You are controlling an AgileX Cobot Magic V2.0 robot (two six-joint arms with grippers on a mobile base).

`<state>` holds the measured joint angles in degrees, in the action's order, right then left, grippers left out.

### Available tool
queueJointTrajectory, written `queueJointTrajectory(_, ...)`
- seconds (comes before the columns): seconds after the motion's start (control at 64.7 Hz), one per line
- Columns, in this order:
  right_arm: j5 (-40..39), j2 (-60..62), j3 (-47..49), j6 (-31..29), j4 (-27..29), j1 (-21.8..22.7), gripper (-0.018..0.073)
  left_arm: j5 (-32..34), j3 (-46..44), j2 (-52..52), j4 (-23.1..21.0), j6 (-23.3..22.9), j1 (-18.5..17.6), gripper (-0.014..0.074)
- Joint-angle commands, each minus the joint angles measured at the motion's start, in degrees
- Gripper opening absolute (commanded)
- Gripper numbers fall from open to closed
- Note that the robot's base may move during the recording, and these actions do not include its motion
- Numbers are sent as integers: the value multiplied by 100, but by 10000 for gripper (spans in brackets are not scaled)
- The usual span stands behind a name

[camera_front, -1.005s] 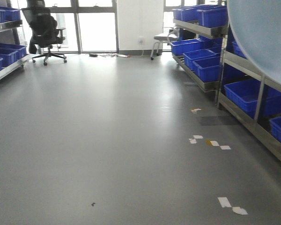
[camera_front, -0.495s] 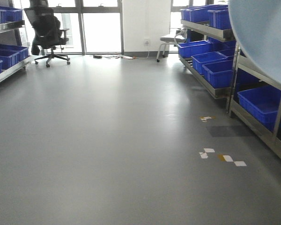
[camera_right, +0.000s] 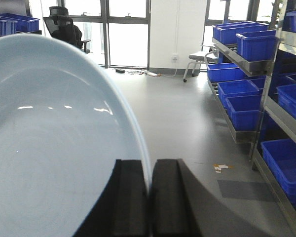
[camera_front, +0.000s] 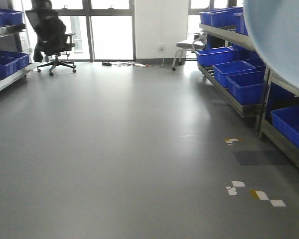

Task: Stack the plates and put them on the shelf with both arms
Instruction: 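Drive the base to the blue-bin shelf holding the plates in the right gripper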

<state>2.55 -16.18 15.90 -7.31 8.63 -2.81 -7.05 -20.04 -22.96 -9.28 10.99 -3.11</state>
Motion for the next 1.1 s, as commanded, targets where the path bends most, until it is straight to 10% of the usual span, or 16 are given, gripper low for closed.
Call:
queueJointTrajectory(0.0, -586, -37, 176, -29, 40, 36, 56, 492, -184, -44, -50, -17, 2, 82)
queueJointTrajectory(1.082, -586, -37, 176, -29, 40, 36, 56, 492, -184, -44, -50, -17, 2, 82)
